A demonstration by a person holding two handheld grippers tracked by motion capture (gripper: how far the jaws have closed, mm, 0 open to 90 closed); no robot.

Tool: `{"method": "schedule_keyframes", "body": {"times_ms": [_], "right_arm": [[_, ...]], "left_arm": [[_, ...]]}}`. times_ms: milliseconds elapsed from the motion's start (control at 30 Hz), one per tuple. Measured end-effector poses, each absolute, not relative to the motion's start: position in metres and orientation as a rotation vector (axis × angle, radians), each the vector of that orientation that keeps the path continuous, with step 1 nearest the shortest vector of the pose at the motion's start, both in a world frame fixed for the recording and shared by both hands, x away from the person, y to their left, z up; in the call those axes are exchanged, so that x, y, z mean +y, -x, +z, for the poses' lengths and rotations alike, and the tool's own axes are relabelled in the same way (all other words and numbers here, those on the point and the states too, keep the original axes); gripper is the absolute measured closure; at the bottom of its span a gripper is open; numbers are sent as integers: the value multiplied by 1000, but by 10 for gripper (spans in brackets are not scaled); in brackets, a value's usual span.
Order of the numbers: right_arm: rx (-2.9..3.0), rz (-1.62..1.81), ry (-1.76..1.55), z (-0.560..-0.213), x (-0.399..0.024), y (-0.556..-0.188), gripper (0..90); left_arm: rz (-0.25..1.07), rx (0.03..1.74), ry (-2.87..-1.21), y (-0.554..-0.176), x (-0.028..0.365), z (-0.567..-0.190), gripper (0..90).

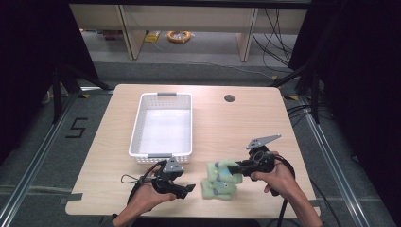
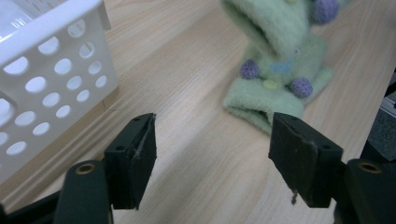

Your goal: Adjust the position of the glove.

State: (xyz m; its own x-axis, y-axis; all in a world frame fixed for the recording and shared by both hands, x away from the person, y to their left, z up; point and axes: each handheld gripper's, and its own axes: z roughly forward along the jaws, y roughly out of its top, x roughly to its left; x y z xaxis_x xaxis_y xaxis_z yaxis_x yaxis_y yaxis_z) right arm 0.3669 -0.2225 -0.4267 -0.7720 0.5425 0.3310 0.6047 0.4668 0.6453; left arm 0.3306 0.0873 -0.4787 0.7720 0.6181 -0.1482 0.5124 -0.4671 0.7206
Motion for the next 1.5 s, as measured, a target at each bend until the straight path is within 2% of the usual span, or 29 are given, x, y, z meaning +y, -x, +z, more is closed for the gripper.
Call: {"method": "schedule_keyframes", "body": {"times_ms": [233,500,800,967,1133,1233,1500], "right_arm": [[-2585,-1175,930,-436,-210,-358,774],[-2588,-1088,915,-449,-201,-360,771],[-2646,-1027,940,-464,-205,-370,736],[-2677,-1010,989,-470,-205,-370,674],[-2722,-999,1034,-468,-206,-363,547],[-2691,-1067,1093,-462,-210,-357,501],[-2667,-1111,1231,-460,-218,-353,448]], "left_arm": [[167,812,-2144,-328,86,-476,211],[153,775,-2157,-324,79,-479,198],[150,734,-2143,-319,66,-479,327],[146,734,-2164,-319,60,-479,332],[81,797,-2124,-323,61,-480,326],[84,809,-2102,-327,64,-475,326],[75,843,-2144,-331,50,-479,318]]}}
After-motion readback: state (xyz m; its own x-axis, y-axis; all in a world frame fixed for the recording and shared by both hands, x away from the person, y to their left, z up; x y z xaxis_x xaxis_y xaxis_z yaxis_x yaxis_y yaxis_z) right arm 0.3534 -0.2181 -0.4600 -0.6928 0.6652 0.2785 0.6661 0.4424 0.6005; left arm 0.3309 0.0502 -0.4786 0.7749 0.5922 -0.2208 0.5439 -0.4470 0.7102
